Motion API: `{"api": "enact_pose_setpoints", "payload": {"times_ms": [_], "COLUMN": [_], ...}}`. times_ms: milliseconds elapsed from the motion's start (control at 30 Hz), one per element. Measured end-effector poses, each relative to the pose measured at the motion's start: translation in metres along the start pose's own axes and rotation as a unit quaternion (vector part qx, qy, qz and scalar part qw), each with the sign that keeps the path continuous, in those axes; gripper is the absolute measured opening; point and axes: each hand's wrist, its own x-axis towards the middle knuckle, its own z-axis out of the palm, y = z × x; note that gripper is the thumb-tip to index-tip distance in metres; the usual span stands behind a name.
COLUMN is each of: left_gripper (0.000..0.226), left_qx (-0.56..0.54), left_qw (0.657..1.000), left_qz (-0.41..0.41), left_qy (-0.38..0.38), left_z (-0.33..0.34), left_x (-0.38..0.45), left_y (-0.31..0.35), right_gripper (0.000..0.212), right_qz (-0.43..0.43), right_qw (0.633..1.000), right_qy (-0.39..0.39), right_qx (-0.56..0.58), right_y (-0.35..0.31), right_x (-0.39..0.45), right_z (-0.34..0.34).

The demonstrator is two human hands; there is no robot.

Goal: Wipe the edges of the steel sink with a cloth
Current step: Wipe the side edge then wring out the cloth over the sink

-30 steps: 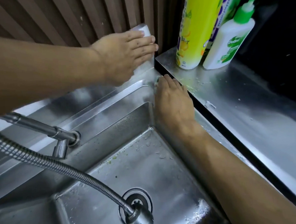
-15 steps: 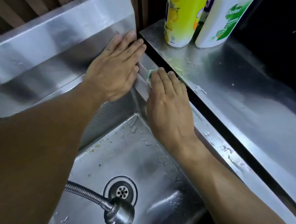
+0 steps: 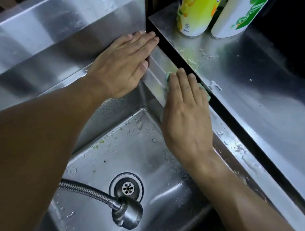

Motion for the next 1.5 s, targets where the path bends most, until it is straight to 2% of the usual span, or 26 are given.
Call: {"api": "enact_pose_setpoints", "payload": {"times_ms": [133, 367, 500, 600, 800, 933, 1100, 1200, 1267, 1400, 1500], "left_gripper": [0.063, 0.063, 0.060, 0.059, 0.057, 0.058, 0.061, 0.060, 0.058, 0.055, 0.055], "left_qx": [-0.009, -0.010, -0.056, -0.087, -0.086, -0.088, -0.087, -0.109, -0.123, -0.124, -0.117], "left_qw": [1.000, 1.000, 0.998, 0.995, 0.995, 0.995, 0.996, 0.993, 0.991, 0.990, 0.990], "left_qz": [0.001, -0.009, 0.022, 0.021, 0.016, 0.011, -0.010, 0.044, 0.045, 0.022, 0.025], "left_qy": [-0.011, -0.019, -0.033, -0.038, -0.041, -0.040, -0.014, 0.011, 0.022, 0.058, 0.069], "left_z": [0.001, 0.002, 0.004, 0.006, 0.007, 0.005, -0.002, 0.003, 0.011, 0.019, 0.022], "left_x": [-0.001, 0.000, -0.007, -0.010, -0.011, -0.010, -0.015, -0.021, -0.026, -0.029, -0.030], "left_y": [0.000, 0.000, 0.016, 0.019, 0.016, 0.020, 0.041, 0.093, 0.119, 0.123, 0.122], "right_gripper": [0.054, 0.064, 0.057, 0.057, 0.064, 0.060, 0.061, 0.058, 0.060, 0.062, 0.060], "right_qz": [0.020, 0.034, 0.045, 0.021, 0.045, 0.069, 0.039, 0.046, 0.080, 0.114, 0.095], "right_qw": [1.000, 0.999, 0.999, 1.000, 0.998, 0.997, 0.999, 0.999, 0.997, 0.993, 0.995], "right_qy": [-0.003, -0.026, -0.003, -0.009, -0.031, -0.020, -0.016, -0.002, 0.009, -0.008, -0.018], "right_qx": [0.012, -0.004, 0.003, 0.018, -0.023, -0.008, 0.022, 0.017, 0.002, 0.007, 0.025], "right_y": [-0.018, 0.015, 0.002, -0.002, 0.030, 0.022, 0.008, 0.028, 0.040, 0.039, 0.032], "right_x": [0.033, -0.057, -0.028, -0.010, -0.093, -0.077, -0.035, -0.082, -0.119, -0.118, -0.085], "right_z": [0.013, -0.019, -0.005, 0.003, -0.030, -0.022, -0.008, -0.021, -0.035, -0.036, -0.026]}}
